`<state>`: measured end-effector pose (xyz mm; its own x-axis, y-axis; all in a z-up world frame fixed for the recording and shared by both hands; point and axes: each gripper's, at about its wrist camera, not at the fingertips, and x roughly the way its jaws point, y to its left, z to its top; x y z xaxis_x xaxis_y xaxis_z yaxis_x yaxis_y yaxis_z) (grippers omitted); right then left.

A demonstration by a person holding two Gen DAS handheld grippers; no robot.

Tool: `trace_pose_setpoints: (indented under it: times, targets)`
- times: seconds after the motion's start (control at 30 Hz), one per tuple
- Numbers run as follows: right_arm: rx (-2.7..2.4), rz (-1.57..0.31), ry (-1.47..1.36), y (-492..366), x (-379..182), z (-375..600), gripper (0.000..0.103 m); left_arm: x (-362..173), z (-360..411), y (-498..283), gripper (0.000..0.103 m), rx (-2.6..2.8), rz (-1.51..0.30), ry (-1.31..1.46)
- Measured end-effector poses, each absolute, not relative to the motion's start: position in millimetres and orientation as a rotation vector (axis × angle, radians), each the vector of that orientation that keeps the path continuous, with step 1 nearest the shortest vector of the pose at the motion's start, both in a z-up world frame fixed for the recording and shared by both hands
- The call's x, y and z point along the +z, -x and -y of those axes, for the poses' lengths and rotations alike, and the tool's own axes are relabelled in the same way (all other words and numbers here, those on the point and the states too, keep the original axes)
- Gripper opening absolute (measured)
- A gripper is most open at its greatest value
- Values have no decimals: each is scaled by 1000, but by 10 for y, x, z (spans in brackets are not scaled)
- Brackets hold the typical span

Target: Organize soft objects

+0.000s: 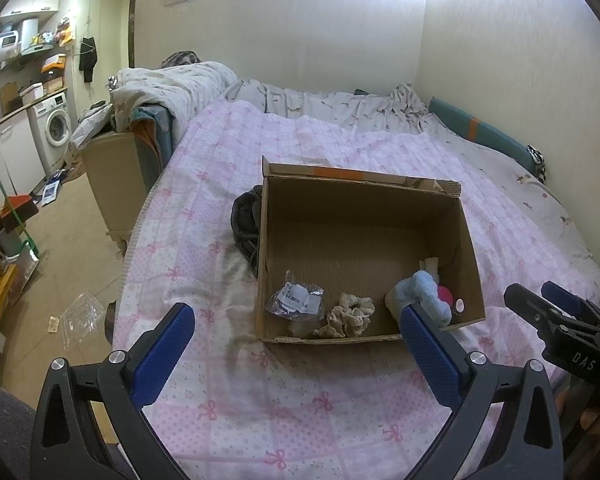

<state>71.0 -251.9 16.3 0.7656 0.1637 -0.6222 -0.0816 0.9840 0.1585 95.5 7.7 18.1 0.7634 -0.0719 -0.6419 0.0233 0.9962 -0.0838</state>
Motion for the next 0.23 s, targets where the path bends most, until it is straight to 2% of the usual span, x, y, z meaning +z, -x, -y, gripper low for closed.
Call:
trace_pose_setpoints:
  times: [0.23]
  targets:
    - [139,-683,-126,-706,172,2487,103,180,-81,-957,102,-56,-706,77]
